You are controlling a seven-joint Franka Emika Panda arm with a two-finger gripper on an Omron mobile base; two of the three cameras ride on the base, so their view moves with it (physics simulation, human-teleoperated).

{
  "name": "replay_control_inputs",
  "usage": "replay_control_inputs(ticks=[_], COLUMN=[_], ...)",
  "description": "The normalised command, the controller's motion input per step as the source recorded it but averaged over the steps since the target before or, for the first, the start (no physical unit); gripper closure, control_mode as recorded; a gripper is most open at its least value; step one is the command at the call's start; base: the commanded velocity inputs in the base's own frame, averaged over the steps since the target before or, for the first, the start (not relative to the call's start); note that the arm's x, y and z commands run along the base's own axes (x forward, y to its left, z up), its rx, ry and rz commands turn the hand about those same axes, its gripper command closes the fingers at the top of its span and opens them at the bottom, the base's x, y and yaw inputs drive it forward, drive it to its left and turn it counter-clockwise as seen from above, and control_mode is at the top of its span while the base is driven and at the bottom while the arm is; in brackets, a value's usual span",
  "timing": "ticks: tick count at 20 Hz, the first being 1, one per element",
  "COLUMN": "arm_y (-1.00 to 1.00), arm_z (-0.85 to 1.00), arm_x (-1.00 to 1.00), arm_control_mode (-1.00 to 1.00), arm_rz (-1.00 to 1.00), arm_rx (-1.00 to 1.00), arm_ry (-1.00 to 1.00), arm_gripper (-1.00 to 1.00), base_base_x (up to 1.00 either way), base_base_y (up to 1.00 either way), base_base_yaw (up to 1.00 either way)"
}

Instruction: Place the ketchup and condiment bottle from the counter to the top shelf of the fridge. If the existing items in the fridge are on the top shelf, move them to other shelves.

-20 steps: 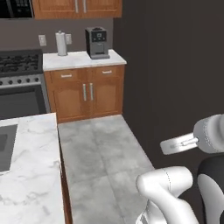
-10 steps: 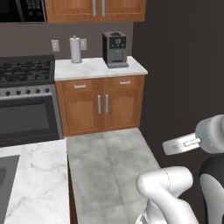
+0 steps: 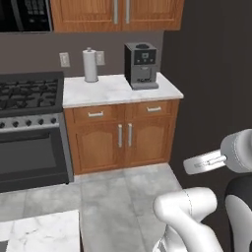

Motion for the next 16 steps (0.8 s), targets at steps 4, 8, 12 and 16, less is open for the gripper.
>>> replay_control_inputs(ticks=[4,8,12,16], arm_y=[0.00,0.00,0.00,0.00], arm_z=[0.00,0.00,0.00,0.00], arm_x=[0.00,0.00,0.00,0.00], arm_control_mode=[1.00,1.00,1.00,1.00], arm_rz=[0.00,0.00,0.00,0.00], arm_rx=[0.00,0.00,0.00,0.00], arm_ry=[0.00,0.00,0.00,0.00], arm_gripper=[-1.00,-1.00,-1.00,-1.00], base_base_x=[1.00,1.00,1.00,0.87], base_base_y=[0.31,0.39,0.35,0.09], base_base_yaw=[0.00,0.00,0.34,0.72])
